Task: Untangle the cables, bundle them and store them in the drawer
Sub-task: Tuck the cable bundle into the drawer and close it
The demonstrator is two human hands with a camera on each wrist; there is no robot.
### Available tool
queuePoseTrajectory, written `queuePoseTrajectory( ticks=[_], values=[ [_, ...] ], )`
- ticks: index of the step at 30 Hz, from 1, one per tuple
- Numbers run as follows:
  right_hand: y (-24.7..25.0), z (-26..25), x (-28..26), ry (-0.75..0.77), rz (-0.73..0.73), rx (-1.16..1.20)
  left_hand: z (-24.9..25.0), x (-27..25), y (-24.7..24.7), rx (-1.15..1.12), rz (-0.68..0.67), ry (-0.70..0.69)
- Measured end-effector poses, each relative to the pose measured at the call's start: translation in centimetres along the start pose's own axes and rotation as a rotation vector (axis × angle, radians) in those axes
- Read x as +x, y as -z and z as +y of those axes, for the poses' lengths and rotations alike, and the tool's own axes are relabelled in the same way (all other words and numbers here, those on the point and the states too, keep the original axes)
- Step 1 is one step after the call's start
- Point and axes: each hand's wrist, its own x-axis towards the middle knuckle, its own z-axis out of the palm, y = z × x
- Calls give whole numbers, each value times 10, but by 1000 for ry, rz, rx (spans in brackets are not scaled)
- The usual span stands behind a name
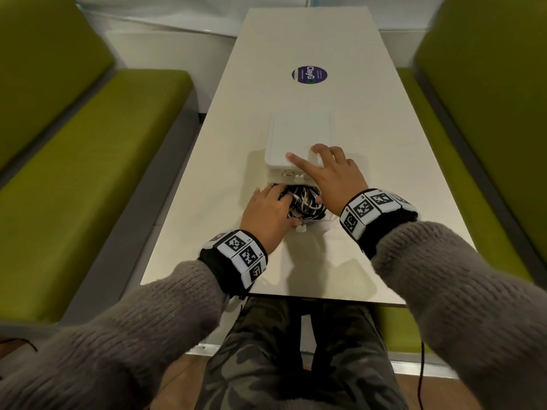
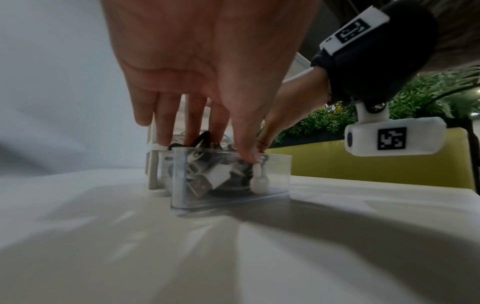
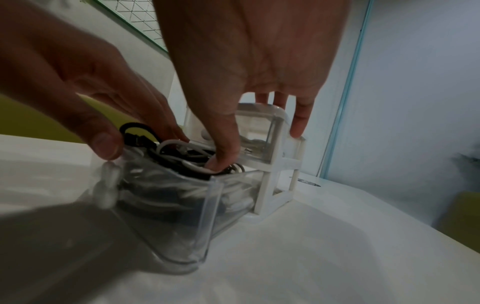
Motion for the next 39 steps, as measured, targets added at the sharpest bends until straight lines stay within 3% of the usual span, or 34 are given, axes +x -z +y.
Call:
queuePoseTrajectory(
  ticks=[5, 12, 15, 21, 28, 31, 35, 39],
  values=[
    [-1, -1, -1, 5, 18, 25, 6, -5, -3, -225, -4, 56],
    [0, 0, -1, 24, 12, 40, -3, 0, 3, -131, -96, -75],
    [0, 0, -2, 23, 17, 35, -5, 5, 2, 122, -147, -189],
    [0, 2, -2, 35, 13, 59, -8, 10, -1, 359, -198, -206],
    [2, 2, -2, 3, -100, 130, -10, 17, 3, 141, -127, -178],
    [0, 0, 0, -9, -72, 178, -16, 21, 11, 100, -126, -156],
    [-1, 4, 3, 5, -50, 148, -17, 22, 12, 151, -77, -228],
    [3, 13, 5, 46, -92, 157, -20, 24, 29, -65, -60, -202]
  ],
)
